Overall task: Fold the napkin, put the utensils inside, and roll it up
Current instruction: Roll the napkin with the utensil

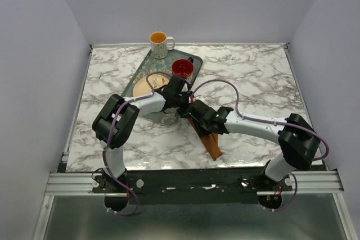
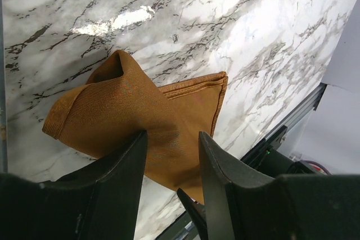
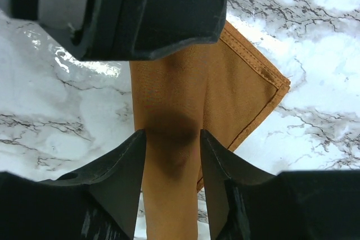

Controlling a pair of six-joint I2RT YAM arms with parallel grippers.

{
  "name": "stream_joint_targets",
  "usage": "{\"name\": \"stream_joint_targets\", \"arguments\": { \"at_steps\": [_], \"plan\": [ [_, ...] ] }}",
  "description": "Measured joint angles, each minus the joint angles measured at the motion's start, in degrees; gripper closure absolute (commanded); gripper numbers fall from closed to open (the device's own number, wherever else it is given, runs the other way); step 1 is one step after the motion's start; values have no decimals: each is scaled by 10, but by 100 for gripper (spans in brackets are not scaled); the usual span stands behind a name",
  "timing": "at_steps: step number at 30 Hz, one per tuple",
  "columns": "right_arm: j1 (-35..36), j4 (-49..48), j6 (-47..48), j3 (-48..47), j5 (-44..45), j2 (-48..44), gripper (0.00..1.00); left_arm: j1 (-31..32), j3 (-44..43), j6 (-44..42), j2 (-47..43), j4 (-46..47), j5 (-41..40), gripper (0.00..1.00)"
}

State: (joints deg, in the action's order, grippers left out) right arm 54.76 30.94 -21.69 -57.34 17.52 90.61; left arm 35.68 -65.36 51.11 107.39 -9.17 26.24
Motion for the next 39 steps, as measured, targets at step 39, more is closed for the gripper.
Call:
{"name": "stream_joint_targets", "arguments": {
  "at_steps": [39],
  "plan": [
    [26, 6, -5, -13, 34, 51, 31, -6, 2, 3, 0, 11, 2, 44]
  ]
}}
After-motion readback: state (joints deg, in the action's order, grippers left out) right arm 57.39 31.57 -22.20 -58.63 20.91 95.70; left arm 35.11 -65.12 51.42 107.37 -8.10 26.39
